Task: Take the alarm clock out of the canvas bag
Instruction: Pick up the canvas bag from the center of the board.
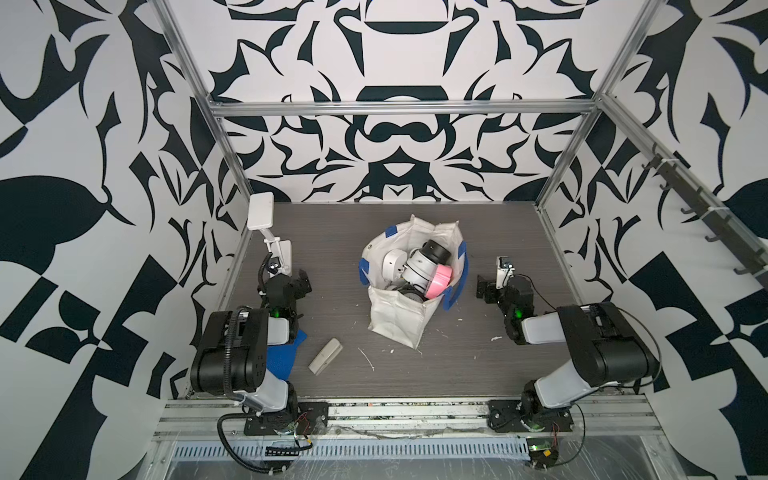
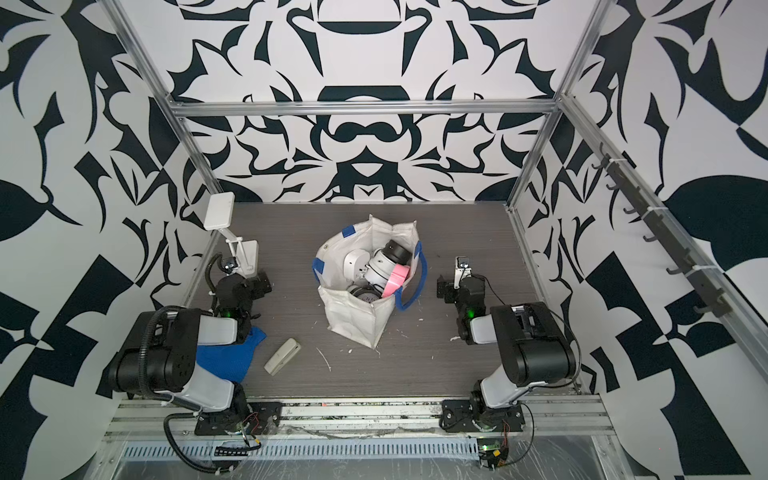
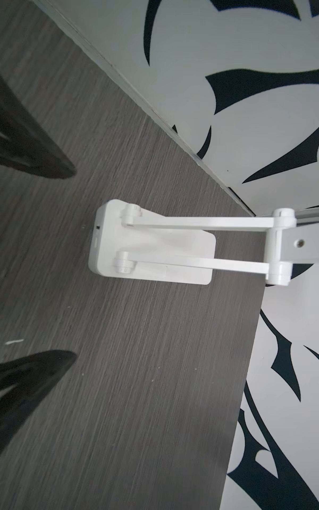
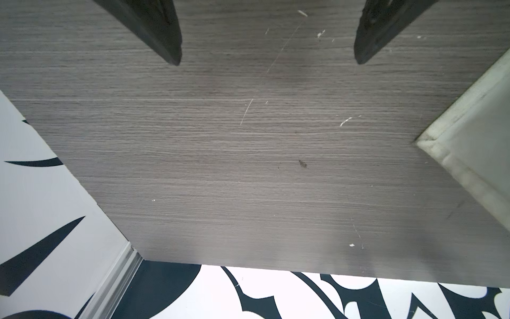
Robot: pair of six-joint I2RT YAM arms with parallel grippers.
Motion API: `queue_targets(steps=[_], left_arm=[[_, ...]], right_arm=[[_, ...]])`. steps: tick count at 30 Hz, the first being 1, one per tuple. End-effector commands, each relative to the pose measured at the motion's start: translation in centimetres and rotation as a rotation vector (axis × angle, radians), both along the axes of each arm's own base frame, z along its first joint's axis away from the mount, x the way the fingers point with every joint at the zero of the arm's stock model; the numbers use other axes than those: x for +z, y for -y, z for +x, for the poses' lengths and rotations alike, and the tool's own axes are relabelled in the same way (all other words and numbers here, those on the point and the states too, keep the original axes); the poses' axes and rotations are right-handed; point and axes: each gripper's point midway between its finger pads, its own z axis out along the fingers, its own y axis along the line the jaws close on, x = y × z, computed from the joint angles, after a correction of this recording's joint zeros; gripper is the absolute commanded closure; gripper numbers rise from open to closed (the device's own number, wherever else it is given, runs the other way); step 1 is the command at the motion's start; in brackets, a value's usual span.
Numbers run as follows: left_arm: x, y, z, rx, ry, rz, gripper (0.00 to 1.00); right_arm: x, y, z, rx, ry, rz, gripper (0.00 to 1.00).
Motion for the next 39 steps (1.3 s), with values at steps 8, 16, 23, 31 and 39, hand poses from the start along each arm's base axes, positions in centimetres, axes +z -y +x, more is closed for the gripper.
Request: queue_targets(steps=[8, 16, 23, 31, 39], left_arm=[[1.1, -0.4, 0.7, 0.014, 0.041, 0.007, 0.01], [1.1, -0.4, 0.7, 0.013, 0.041, 0.008, 0.01], [1.2, 0.2, 0.7, -0.022, 0.048, 0.007, 0.0], [2.1, 1.0, 0.2, -0.062, 0.093, 0.013, 0.01], [6.0, 0.4, -1.6, 0.037, 0.053, -0.058, 0.01]], right_arm=[[1.7, 0.1, 1.1, -0.007, 0.06, 0.003, 0.0], [1.7, 0.2, 1.0, -0.013, 0.059, 0.0, 0.0], [2.1, 0.3, -0.1, -0.011, 0.114, 0.01, 0.0], [2.8, 0.7, -1.3, -0.032, 0.188, 0.012, 0.0], [5.0, 1.7, -2.3, -0.086, 0.219, 0.019, 0.0]])
